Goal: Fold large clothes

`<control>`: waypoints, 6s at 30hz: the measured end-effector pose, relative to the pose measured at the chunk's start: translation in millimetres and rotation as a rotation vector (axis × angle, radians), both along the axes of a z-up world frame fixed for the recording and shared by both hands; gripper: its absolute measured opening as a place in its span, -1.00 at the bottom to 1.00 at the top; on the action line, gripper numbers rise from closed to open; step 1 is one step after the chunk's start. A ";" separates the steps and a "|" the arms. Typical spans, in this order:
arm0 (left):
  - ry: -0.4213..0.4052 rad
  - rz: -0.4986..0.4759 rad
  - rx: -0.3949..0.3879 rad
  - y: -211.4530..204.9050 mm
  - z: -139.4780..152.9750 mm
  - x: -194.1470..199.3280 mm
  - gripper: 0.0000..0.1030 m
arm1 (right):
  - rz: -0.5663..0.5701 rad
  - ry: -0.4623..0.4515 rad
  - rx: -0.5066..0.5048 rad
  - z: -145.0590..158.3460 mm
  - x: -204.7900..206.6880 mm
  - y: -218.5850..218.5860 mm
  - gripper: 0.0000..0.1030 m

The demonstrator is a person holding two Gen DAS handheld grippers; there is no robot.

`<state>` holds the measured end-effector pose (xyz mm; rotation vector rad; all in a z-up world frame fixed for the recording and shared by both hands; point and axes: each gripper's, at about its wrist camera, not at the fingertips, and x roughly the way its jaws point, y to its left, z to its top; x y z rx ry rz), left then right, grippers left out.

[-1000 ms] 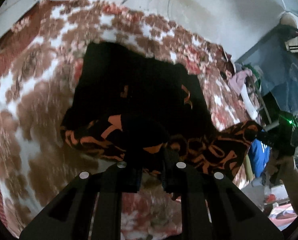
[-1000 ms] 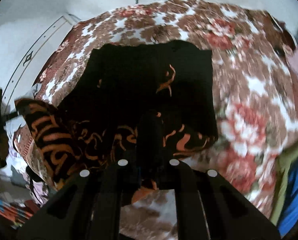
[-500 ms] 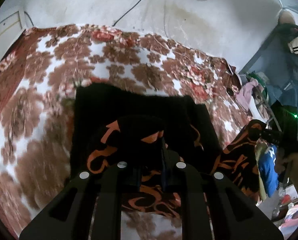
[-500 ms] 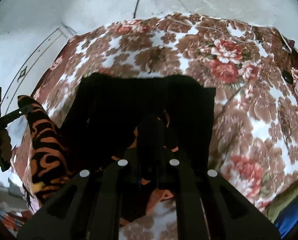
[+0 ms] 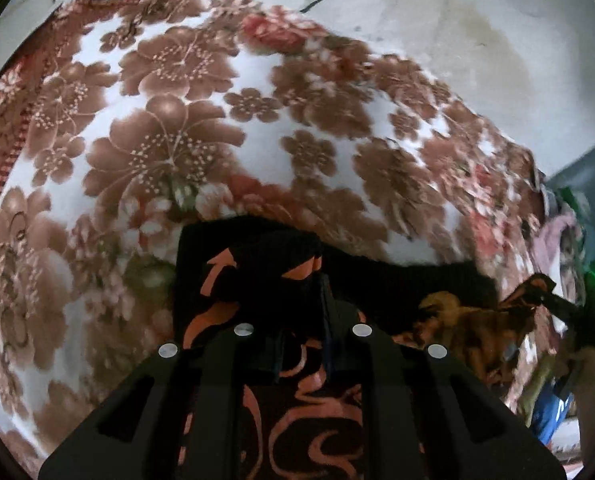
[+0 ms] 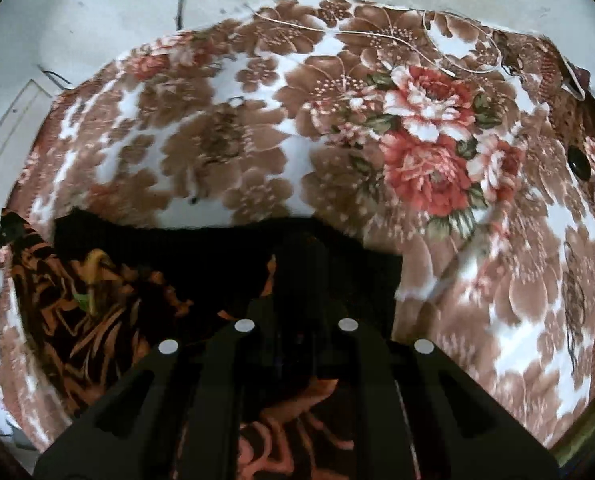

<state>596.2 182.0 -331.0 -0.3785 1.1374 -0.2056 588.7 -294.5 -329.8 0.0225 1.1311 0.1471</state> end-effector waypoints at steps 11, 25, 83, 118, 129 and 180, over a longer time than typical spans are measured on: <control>0.131 -0.028 0.120 -0.1 -80.7 47.7 -0.63 | -0.025 0.095 -0.022 -94.0 37.2 -20.1 -0.81; 0.047 -0.074 0.194 26.7 -12.5 49.4 0.51 | 0.032 -0.092 -0.061 13.7 36.5 -55.2 0.89; -0.036 -0.220 0.149 -3.5 -75.4 32.0 -0.80 | 0.293 0.030 0.042 -96.4 46.5 -9.2 -0.82; -0.272 -0.064 0.238 -74.5 3.9 -101.9 0.67 | 0.058 -0.271 -0.088 -3.8 -77.9 44.1 0.87; -0.292 -0.133 0.304 -173.2 -62.2 -166.9 0.72 | 0.033 -0.258 -0.190 -67.9 -129.2 108.0 0.86; -0.171 0.386 -0.113 8.3 -58.2 -240.3 0.89 | 0.089 -0.255 -0.333 -57.3 -110.9 145.7 0.90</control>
